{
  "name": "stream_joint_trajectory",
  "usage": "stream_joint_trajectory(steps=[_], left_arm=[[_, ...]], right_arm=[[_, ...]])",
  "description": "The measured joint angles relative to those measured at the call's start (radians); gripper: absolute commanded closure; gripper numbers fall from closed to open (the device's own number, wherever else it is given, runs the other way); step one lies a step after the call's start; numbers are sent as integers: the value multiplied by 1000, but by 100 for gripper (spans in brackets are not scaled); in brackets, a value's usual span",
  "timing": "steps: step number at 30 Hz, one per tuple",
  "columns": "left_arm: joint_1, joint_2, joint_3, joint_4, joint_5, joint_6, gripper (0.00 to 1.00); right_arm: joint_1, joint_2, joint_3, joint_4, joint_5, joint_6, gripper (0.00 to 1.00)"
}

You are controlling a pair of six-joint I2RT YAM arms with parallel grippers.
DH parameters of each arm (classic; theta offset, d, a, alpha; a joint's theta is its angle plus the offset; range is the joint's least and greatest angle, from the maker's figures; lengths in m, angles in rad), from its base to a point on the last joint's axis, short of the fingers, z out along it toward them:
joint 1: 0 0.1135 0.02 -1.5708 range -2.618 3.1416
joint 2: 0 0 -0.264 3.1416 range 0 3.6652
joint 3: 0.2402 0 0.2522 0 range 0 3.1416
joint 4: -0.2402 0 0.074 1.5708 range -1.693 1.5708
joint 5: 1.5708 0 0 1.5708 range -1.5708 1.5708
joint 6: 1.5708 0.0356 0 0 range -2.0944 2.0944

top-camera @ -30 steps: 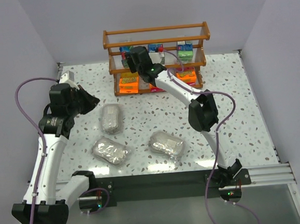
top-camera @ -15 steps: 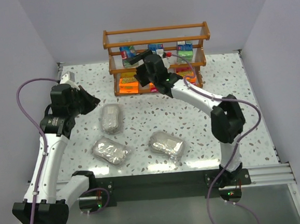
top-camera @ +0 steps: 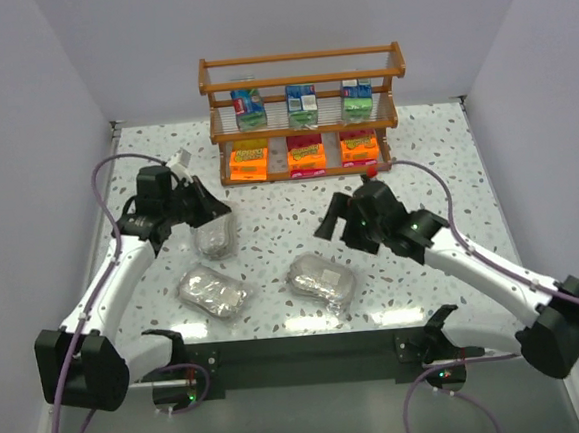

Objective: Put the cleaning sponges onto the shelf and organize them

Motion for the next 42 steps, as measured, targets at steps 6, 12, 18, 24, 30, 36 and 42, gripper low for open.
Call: stream_joint_trajectory(steps=[6,12,18,24,30,36,42], left_arm=[[-147,63,-21,92,35,-2,100],[-204,136,-39,166,51,-12,100],[-210,164,-40,172,51,-18,100],[-210,164,-40,171,46,-18,100],[-210,163,-45,169,40,-18,100],[-210,163,-55,161,27,-18,100],[-210,148,-55,148,8,-17,100]], right_arm=[[-1,-348,-196,-277,20,-49,3],[-1,-455,-287,-369,10,-42,15],[-1,-427,-457,-330,-53,-40,21],[-1,-373,-468,-212,-113,-46,23],[-1,-351,-478,-104,-172,-48,27],[-2,-229,-483,-30,-196,-37,46],[-4,-138,-484,86,-243,-24,79]])
